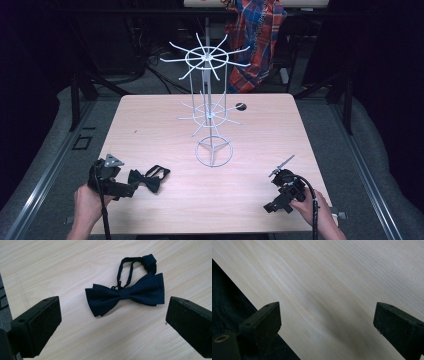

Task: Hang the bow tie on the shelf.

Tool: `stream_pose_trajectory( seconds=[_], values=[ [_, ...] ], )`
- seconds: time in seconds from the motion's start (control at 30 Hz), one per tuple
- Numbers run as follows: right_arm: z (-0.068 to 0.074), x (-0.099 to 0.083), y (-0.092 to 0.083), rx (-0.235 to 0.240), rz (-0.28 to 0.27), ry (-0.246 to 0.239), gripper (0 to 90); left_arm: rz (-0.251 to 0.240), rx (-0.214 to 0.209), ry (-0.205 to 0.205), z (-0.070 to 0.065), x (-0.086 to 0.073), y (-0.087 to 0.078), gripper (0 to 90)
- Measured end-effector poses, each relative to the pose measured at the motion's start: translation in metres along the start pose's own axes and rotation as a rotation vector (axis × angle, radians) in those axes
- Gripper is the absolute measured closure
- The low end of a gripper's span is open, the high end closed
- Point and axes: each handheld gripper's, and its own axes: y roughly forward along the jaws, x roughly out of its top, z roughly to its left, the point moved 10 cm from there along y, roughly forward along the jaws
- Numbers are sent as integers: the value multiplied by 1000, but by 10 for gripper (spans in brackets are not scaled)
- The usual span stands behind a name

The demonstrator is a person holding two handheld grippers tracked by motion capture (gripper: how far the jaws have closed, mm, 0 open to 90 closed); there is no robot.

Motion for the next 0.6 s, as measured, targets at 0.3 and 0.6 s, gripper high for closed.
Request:
stream_pose_trajectory(
  seconds=[0.3,0.6],
  values=[
    [1,0,0,6,-14,15,75,27,-11,-1,-1,-2,5,3],
    [1,0,1,2,1,7,76,28,-21,-6,-4,0,4,1]
  ],
)
